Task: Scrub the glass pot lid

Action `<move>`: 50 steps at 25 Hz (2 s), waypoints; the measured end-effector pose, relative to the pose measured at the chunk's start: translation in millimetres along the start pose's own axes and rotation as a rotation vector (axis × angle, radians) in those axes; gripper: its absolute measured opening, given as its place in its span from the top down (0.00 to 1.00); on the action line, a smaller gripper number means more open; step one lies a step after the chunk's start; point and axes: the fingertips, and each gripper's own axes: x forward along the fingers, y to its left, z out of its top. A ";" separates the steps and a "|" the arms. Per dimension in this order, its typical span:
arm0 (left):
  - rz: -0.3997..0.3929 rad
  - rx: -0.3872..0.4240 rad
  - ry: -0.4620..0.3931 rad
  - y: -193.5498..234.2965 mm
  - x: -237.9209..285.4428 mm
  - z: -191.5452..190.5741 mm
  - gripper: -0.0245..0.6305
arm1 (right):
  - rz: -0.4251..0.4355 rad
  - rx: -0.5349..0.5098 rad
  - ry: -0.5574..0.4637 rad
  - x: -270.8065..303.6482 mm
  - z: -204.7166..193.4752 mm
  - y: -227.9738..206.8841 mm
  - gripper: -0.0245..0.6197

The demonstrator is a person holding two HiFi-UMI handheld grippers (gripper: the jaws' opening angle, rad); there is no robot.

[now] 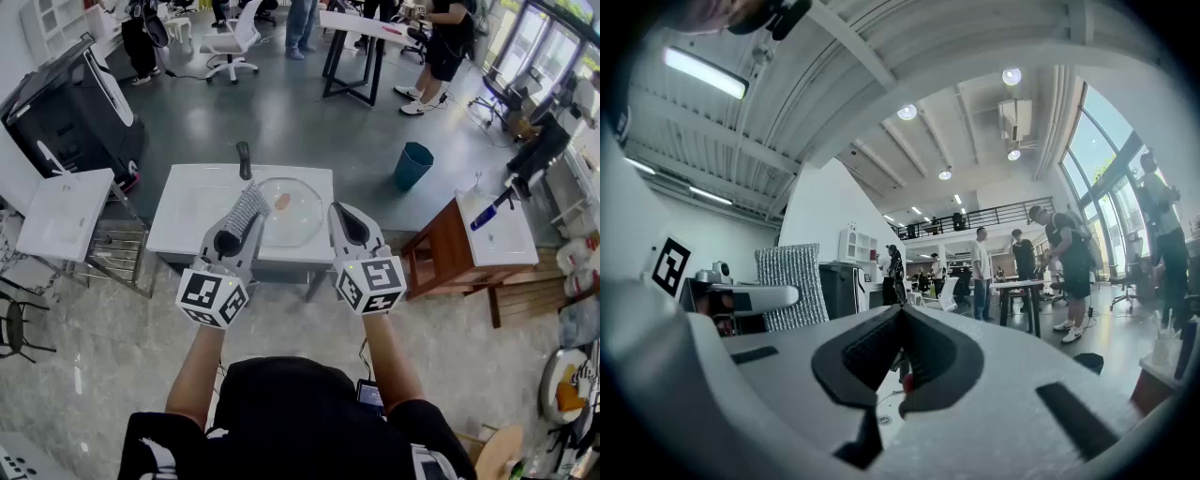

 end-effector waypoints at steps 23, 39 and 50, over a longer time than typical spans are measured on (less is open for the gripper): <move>0.048 0.002 0.032 -16.0 4.9 -27.2 0.86 | 0.046 0.001 0.008 -9.6 -18.1 -16.1 0.99; 0.044 -0.001 0.020 41.5 51.4 -26.2 0.86 | 0.050 -0.020 0.021 62.6 -20.7 -29.4 0.99; -0.006 0.005 0.034 99.5 114.8 -24.8 0.86 | 0.029 -0.026 0.025 145.3 -14.5 -46.3 0.99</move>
